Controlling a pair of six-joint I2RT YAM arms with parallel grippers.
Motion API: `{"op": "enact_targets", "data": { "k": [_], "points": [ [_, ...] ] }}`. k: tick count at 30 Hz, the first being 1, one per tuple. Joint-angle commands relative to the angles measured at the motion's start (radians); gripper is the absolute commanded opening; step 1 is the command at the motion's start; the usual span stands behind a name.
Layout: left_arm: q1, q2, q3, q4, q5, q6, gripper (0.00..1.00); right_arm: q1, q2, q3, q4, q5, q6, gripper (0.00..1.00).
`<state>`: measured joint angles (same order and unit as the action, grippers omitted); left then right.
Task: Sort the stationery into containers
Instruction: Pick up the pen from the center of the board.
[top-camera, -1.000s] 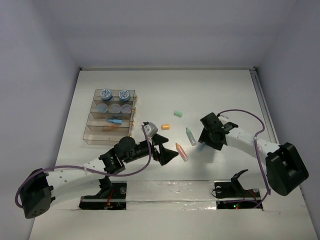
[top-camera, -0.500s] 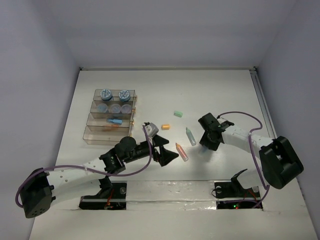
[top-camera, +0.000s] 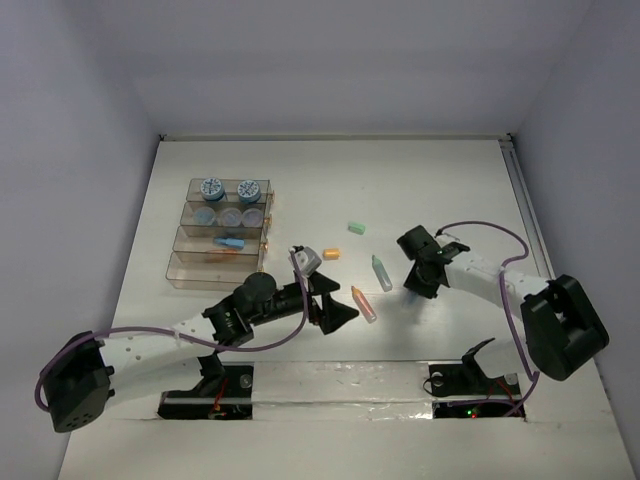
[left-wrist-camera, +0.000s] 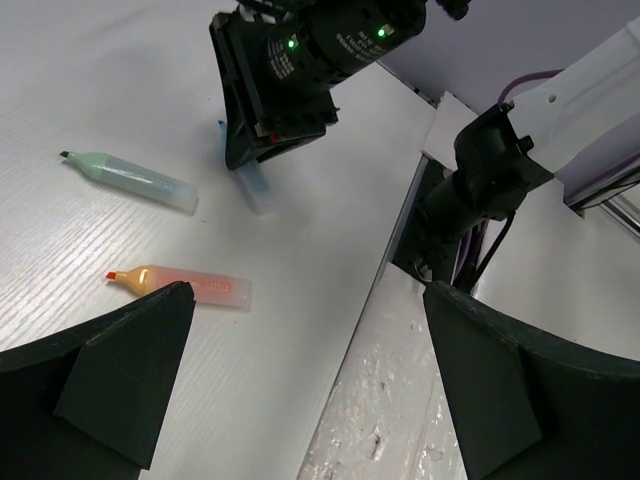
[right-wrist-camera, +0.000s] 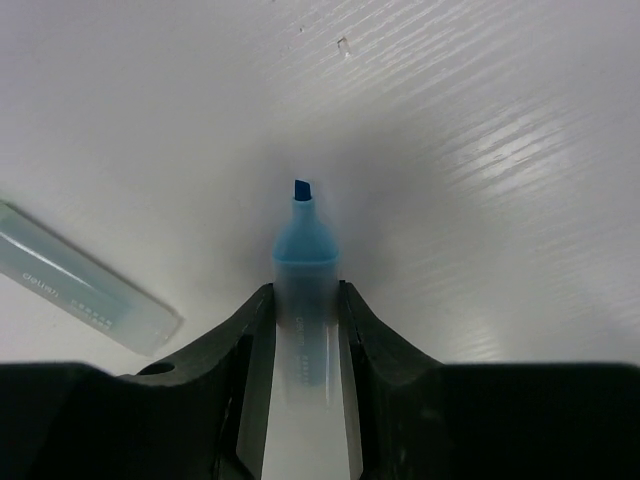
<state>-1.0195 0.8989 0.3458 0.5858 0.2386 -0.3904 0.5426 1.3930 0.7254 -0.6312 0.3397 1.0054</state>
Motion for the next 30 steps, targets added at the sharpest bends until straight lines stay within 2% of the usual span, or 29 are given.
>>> {"op": "enact_targets", "data": {
  "k": [1, 3, 7, 10, 14, 18, 21, 30],
  "points": [
    [-0.002, 0.034, 0.004, 0.075, 0.053, -0.002, 0.99, -0.001, -0.095, 0.058, -0.056, 0.085, -0.046, 0.05],
    [-0.002, 0.057, 0.01, 0.095, 0.073, -0.01, 0.99, -0.001, -0.141, 0.075, -0.07, 0.091, -0.076, 0.03],
    [-0.002, 0.142, 0.025, 0.137, 0.096, -0.031, 0.99, -0.001, -0.255, 0.104, 0.028, -0.032, -0.206, 0.04],
    [-0.002, 0.21, 0.047, 0.169, 0.1, -0.053, 0.99, 0.041, -0.253, 0.131, 0.149, -0.128, -0.246, 0.07],
    [-0.002, 0.271, 0.073, 0.18, 0.073, -0.083, 0.99, 0.144, -0.166, 0.221, 0.232, -0.137, -0.297, 0.07],
    [-0.002, 0.293, 0.067, 0.216, -0.019, -0.145, 0.98, 0.209, -0.106, 0.269, 0.307, -0.145, -0.347, 0.07],
    [-0.002, 0.302, 0.078, 0.197, -0.077, -0.163, 0.93, 0.221, -0.094, 0.263, 0.343, -0.194, -0.37, 0.07],
    [0.007, 0.322, 0.099, 0.141, -0.326, -0.194, 0.88, 0.221, -0.169, 0.195, 0.406, -0.281, -0.416, 0.07]
  ]
}}
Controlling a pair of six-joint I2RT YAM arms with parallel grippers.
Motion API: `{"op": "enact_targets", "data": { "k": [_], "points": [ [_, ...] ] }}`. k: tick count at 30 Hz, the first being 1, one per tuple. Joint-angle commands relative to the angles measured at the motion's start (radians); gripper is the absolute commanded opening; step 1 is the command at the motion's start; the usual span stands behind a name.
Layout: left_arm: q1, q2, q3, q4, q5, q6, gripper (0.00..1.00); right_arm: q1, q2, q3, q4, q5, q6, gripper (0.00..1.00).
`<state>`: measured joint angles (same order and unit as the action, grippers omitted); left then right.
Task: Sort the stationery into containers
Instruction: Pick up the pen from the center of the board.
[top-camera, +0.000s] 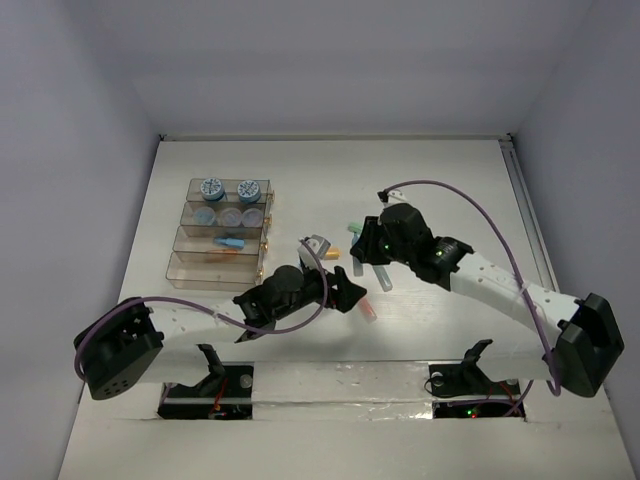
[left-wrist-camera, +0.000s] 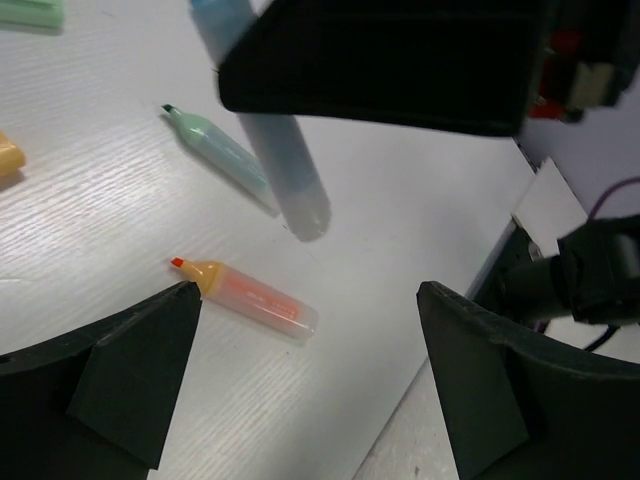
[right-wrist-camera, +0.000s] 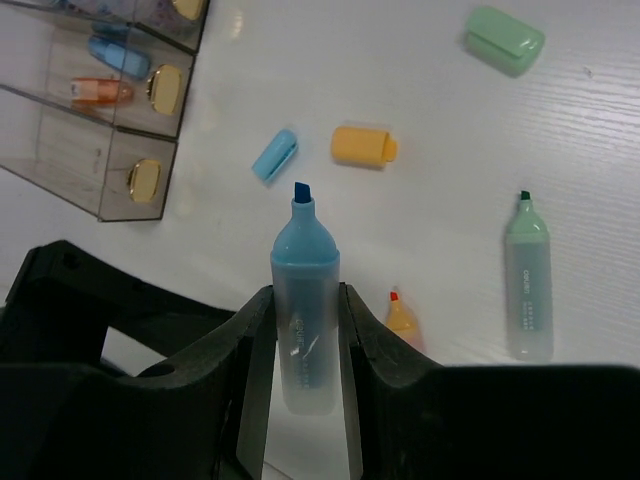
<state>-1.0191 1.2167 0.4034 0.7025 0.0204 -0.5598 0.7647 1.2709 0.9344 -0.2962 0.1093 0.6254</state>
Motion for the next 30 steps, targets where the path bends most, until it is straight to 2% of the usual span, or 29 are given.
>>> {"op": "enact_targets", "data": {
  "k": [1, 5, 8, 16, 19, 22, 23, 26, 30],
  "points": [
    [0.007, 0.006, 0.041, 0.029, -0.131, -0.031, 0.86, -0.001, -0.056, -0.02, 0.075, -0.065, -0.038, 0.07],
    [0.016, 0.012, 0.058, 0.038, -0.157, -0.017, 0.83, 0.008, -0.091, -0.048, 0.089, -0.091, -0.038, 0.07],
    [0.027, 0.02, 0.083, 0.031, -0.151, -0.003, 0.78, 0.008, -0.094, -0.063, 0.091, -0.102, -0.036, 0.08],
    [0.027, 0.075, 0.109, 0.081, -0.086, -0.002, 0.72, 0.008, -0.077, -0.089, 0.157, -0.183, -0.015, 0.08],
    [0.036, 0.087, 0.109, 0.1, -0.074, -0.008, 0.63, 0.008, -0.074, -0.089, 0.175, -0.192, -0.009, 0.08],
    [0.036, 0.087, 0.107, 0.107, -0.07, -0.011, 0.51, 0.008, -0.07, -0.094, 0.193, -0.198, -0.003, 0.08],
    [0.036, 0.087, 0.107, 0.109, -0.069, -0.012, 0.43, 0.018, -0.067, -0.097, 0.196, -0.198, -0.001, 0.08],
    [0.036, 0.081, 0.106, 0.109, -0.077, -0.014, 0.33, 0.018, -0.059, -0.098, 0.203, -0.203, 0.002, 0.08],
    [0.036, 0.073, 0.101, 0.106, -0.088, -0.015, 0.27, 0.018, -0.05, -0.105, 0.203, -0.198, 0.002, 0.08]
  ]
}}
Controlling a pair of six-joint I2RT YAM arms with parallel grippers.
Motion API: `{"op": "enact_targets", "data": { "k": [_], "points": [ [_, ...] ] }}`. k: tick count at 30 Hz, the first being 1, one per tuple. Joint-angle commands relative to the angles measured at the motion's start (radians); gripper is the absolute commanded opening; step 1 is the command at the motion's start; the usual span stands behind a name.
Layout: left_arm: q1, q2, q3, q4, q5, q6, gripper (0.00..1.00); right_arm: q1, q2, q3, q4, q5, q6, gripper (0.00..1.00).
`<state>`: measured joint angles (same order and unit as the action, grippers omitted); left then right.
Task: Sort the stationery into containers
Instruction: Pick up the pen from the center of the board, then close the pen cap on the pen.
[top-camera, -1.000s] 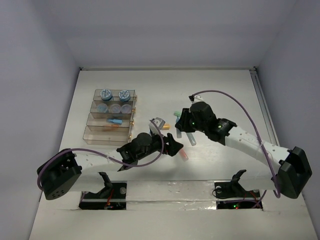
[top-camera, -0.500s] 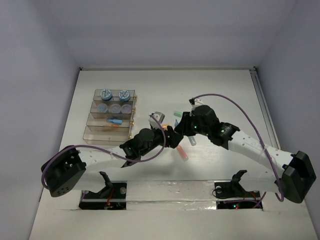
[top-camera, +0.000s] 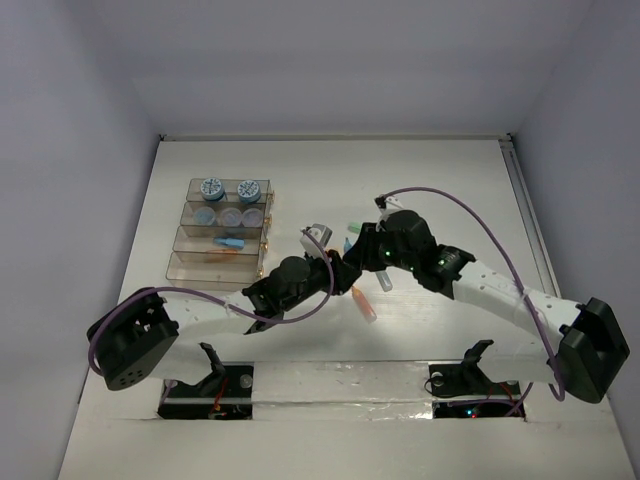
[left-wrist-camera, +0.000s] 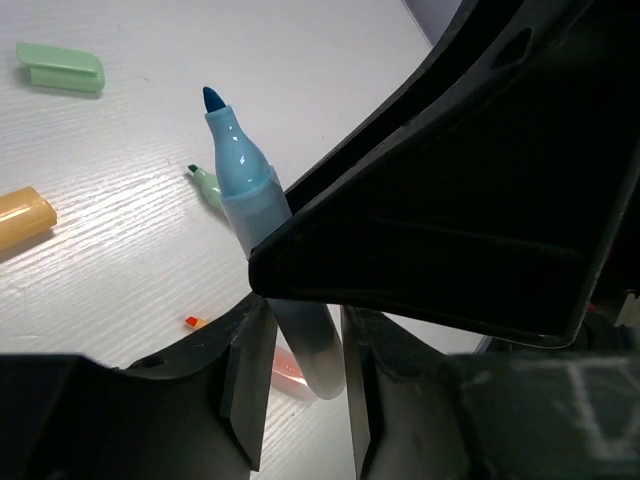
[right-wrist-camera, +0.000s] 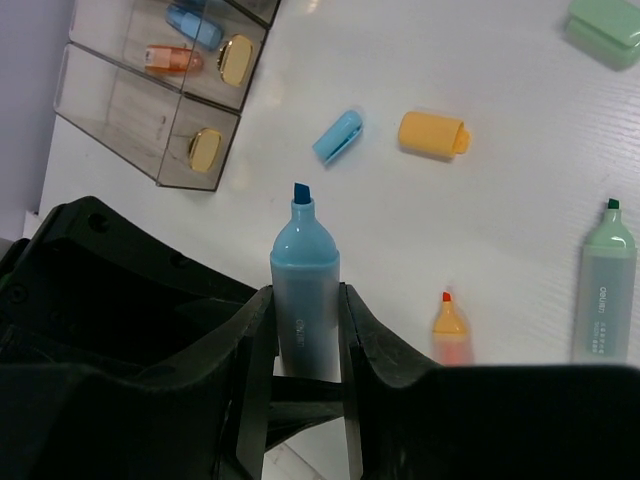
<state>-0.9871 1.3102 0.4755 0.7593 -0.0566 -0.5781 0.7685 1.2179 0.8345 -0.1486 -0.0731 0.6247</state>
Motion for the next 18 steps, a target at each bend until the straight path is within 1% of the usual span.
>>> {"op": "enact_targets", "data": {
  "k": [1, 2, 3, 4, 5, 7, 8, 9, 11, 12, 13, 15, 16, 17, 18],
  "points": [
    [0.004, -0.02, 0.029, 0.048, -0.021, 0.003, 0.27, 0.014, 0.005, -0.009, 0.057, -0.014, 0.004, 0.08],
    [0.004, -0.022, 0.031, 0.045, -0.025, 0.004, 0.19, 0.023, 0.006, -0.011, 0.06, -0.014, 0.007, 0.08],
    [0.004, -0.022, 0.031, 0.028, -0.029, 0.007, 0.07, 0.023, 0.006, -0.012, 0.061, -0.014, 0.009, 0.08],
    [0.013, -0.031, 0.029, 0.014, -0.046, 0.004, 0.0, 0.023, 0.009, -0.017, 0.064, -0.01, 0.009, 0.08],
    [0.013, -0.038, 0.023, 0.011, -0.049, 0.004, 0.0, 0.023, 0.009, -0.017, 0.066, -0.007, 0.01, 0.09],
    [0.013, -0.069, -0.001, 0.014, -0.054, 0.007, 0.0, 0.023, 0.009, -0.018, 0.066, 0.009, 0.007, 0.18],
    [0.013, -0.083, -0.002, 0.015, -0.055, 0.007, 0.0, 0.023, 0.008, -0.018, 0.07, 0.015, 0.007, 0.23],
    [0.013, -0.097, -0.018, 0.009, -0.057, 0.011, 0.0, 0.023, 0.008, -0.02, 0.078, 0.012, 0.007, 0.36],
    [0.013, -0.147, -0.038, -0.014, -0.075, 0.021, 0.0, 0.023, 0.009, -0.009, 0.087, 0.013, -0.003, 0.48],
    [0.025, -0.169, -0.044, -0.05, -0.083, 0.024, 0.0, 0.023, 0.008, -0.006, 0.089, 0.018, -0.008, 0.57],
    [0.025, -0.219, -0.057, -0.073, -0.097, 0.04, 0.0, 0.023, 0.005, 0.0, 0.086, 0.035, -0.014, 0.6],
    [0.047, -0.281, -0.07, -0.148, -0.123, 0.053, 0.0, 0.023, -0.014, 0.014, 0.083, 0.051, -0.036, 0.71],
    [0.047, -0.317, -0.086, -0.178, -0.149, 0.06, 0.0, 0.023, -0.021, 0.017, 0.081, 0.059, -0.043, 0.71],
    [0.062, -0.388, -0.093, -0.205, -0.161, 0.07, 0.0, 0.023, -0.026, 0.021, 0.083, 0.067, -0.054, 0.72],
    [0.062, -0.426, -0.101, -0.266, -0.173, 0.073, 0.0, 0.023, -0.029, 0.023, 0.086, 0.067, -0.057, 0.72]
  ]
}}
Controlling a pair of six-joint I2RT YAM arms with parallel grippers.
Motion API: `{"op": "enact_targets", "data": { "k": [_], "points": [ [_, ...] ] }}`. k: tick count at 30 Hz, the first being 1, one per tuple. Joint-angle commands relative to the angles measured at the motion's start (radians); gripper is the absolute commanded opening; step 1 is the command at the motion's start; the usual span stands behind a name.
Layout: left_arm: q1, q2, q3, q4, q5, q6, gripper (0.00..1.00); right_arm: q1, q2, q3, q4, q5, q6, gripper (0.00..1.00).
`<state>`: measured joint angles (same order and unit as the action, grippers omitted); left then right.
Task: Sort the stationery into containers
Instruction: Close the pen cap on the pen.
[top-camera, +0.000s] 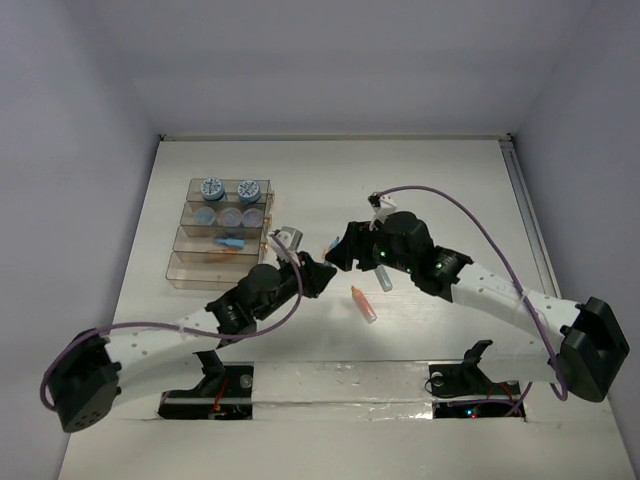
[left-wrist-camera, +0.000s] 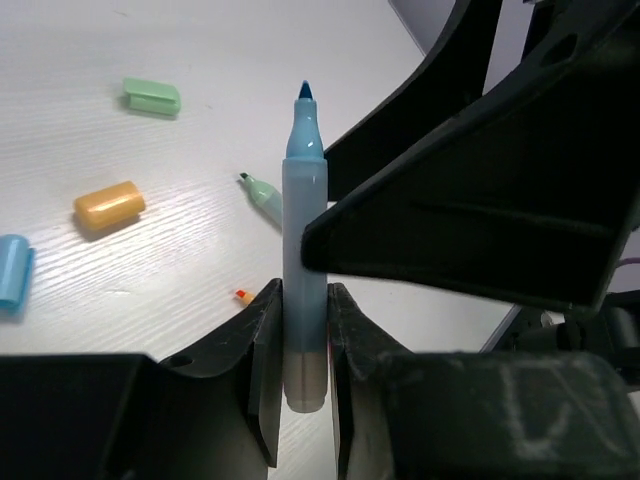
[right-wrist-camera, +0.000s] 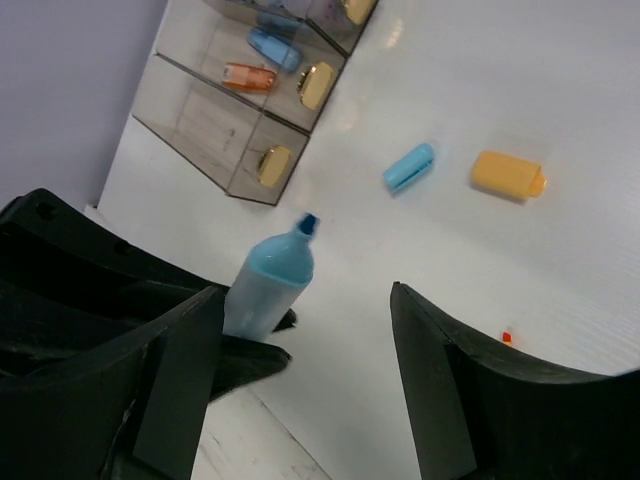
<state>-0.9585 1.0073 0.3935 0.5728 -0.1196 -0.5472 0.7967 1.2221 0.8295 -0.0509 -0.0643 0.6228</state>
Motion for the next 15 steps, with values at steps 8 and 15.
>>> {"op": "enact_targets", "data": {
  "k": [8, 15],
  "points": [
    [0.09, -0.507, -0.067, -0.367, -0.218, 0.058, 0.0, -0.005, 0.128, 0.048, 0.048, 0.026, -0.011, 0.49],
    [0.09, -0.644, -0.13, -0.427, -0.212, 0.007, 0.0, 0.007, 0.341, 0.129, 0.118, 0.034, 0.071, 0.28]
  ]
}}
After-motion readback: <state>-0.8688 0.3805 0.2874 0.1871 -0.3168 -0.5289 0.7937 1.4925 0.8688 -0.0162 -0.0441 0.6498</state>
